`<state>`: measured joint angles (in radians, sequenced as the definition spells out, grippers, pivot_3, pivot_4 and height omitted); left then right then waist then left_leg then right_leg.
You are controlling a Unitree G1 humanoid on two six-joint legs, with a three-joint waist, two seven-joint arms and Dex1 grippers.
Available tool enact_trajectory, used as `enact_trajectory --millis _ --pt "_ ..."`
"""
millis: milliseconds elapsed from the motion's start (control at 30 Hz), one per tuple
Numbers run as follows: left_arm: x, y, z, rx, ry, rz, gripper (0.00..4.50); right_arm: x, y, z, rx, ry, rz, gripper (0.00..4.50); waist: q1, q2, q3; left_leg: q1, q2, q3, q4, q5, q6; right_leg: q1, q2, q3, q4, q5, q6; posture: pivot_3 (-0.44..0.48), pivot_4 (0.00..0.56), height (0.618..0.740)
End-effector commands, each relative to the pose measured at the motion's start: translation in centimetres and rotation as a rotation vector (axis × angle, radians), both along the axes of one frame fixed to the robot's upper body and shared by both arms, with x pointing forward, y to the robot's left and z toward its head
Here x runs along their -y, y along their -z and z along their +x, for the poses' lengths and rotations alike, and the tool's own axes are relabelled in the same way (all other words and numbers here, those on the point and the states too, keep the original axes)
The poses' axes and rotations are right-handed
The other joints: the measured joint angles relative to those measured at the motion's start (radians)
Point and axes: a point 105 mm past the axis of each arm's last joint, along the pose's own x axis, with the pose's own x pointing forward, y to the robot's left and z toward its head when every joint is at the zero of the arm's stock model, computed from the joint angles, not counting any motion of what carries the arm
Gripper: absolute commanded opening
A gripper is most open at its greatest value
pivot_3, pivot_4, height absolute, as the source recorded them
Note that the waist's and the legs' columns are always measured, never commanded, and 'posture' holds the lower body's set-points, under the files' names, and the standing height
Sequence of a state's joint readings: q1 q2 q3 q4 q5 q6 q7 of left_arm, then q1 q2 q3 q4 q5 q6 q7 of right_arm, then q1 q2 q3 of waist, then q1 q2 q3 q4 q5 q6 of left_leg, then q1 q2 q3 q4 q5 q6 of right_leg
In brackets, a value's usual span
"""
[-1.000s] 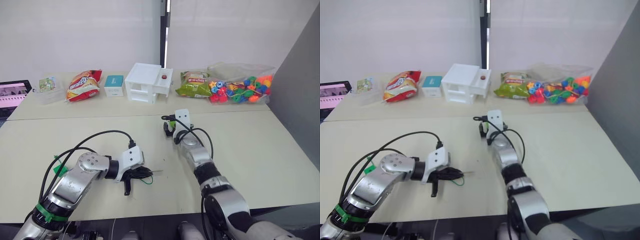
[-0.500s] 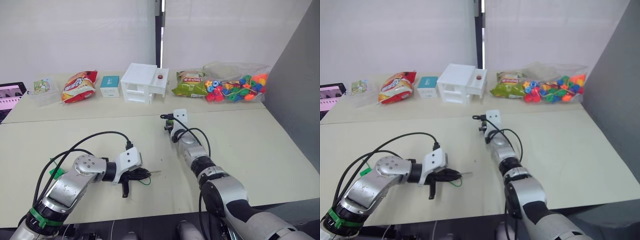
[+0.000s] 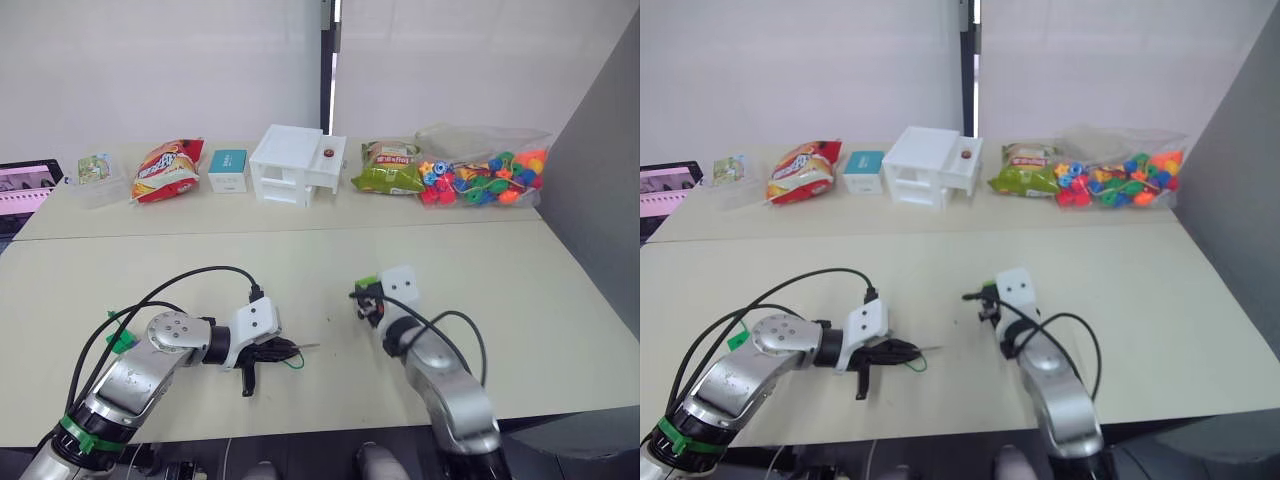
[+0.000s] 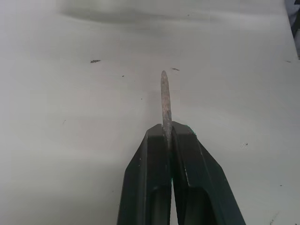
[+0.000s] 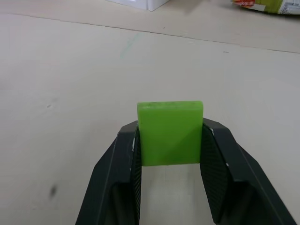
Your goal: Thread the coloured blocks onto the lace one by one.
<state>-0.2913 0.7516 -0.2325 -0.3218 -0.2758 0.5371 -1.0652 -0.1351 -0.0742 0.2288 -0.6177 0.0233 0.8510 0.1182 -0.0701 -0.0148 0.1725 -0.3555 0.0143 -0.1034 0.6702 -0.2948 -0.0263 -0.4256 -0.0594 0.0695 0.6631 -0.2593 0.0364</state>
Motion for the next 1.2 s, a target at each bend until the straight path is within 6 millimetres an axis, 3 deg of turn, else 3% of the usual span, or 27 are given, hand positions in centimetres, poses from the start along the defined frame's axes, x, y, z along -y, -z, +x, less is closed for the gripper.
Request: enact_trajectory --millis 33,300,500,533,600,833,967,1133,1200 --pt "0.4 -0.6 0.3 0.028 0.039 -0.002 0.00 -1.0 -0.6 -2.0 -0.024 -0.047 0.001 1.15 0.002 0.000 0.000 0.002 0.000 0.000 0.000 0.000 0.000 0.002 0.000 0.000 0.000 0.000 0.000 0.000 0.150 0.740" --pt "0.8 -0.7 0.8 0.036 0.062 -0.001 0.00 -0.3 3.8 -2.0 -0.207 -0.010 -0.066 1.15 0.003 0.000 0.000 0.002 0.000 0.000 0.000 0.002 -0.003 0.003 0.000 0.000 0.000 0.000 0.000 0.000 0.150 0.740" --pt "0.7 -0.9 0.9 0.039 0.062 0.002 0.00 -0.3 5.2 -2.9 -0.282 -0.036 -0.081 1.15 0.003 -0.001 0.000 0.002 0.000 0.000 0.000 0.002 -0.002 0.003 0.000 0.000 0.000 0.000 0.000 0.000 0.150 0.740" --pt "0.7 -0.9 0.9 0.039 0.062 0.002 0.00 -0.3 5.1 -3.0 -0.278 -0.039 -0.078 1.15 0.003 -0.001 0.000 0.002 0.000 0.000 0.000 0.002 -0.002 0.003 0.000 0.000 0.000 0.000 0.000 0.000 0.150 0.740" --pt "0.7 -0.8 0.9 0.037 0.064 0.003 0.00 -0.5 4.0 -2.8 -0.224 -0.057 -0.053 2.18 0.004 -0.001 0.000 0.002 0.000 0.000 0.000 0.002 -0.002 0.003 0.000 0.000 0.000 0.000 0.000 0.000 0.150 0.740" --pt "0.6 -0.8 0.8 0.036 0.062 0.002 0.00 0.0 -2.4 -2.7 -0.007 -0.206 -0.076 4.49 0.002 -0.001 0.000 0.001 0.000 0.000 0.000 0.002 -0.002 0.002 0.000 0.000 -0.001 0.000 0.000 0.000 0.150 0.740" --pt "0.9 -0.7 0.8 0.037 0.054 -0.008 0.00 0.1 -4.0 -2.9 0.005 -0.465 -0.196 4.49 0.004 -0.001 0.000 0.002 0.000 0.000 0.000 0.002 -0.002 0.003 0.000 -0.001 -0.001 0.000 0.000 0.000 0.150 0.740" --pt "1.4 -0.9 0.6 0.036 0.059 -0.024 0.00 0.7 -3.4 -3.0 -0.155 -0.821 -0.348 4.49 0.006 -0.001 0.001 0.001 0.000 0.000 0.001 0.001 -0.002 0.005 0.000 -0.001 -0.003 0.000 0.000 0.000 0.150 0.740" --pt "1.6 -1.1 0.4 0.039 0.065 -0.028 0.00 1.1 -3.1 -1.7 -0.167 -0.945 -0.473 4.49 0.001 -0.002 0.001 0.001 0.000 0.001 0.002 0.001 -0.002 0.005 0.000 -0.001 -0.005 0.000 0.000 0.000 0.150 0.740"
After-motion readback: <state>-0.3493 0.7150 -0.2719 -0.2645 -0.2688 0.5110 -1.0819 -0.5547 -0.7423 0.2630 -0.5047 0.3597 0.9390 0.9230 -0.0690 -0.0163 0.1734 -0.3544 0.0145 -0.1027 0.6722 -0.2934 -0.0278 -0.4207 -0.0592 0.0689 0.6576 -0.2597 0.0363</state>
